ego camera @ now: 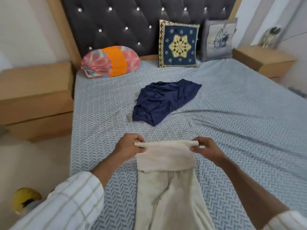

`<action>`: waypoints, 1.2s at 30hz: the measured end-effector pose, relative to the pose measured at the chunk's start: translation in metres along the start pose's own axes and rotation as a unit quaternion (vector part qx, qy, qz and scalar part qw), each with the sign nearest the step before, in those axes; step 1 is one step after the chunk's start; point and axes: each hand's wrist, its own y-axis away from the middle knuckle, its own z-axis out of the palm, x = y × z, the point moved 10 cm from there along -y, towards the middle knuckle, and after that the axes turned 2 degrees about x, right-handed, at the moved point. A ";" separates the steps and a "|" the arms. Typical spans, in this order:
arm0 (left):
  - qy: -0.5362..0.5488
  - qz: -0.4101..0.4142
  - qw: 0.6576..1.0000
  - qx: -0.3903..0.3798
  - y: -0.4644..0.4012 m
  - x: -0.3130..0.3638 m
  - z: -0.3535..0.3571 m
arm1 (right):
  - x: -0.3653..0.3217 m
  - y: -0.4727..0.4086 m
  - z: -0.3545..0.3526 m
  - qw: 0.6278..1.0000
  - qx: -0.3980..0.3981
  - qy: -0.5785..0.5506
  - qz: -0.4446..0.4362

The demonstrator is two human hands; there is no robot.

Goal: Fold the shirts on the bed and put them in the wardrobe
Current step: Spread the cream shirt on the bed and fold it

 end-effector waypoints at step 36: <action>-0.073 0.039 0.996 -0.045 0.233 -0.065 0.102 | 0.073 0.266 0.045 0.989 0.045 0.136 0.047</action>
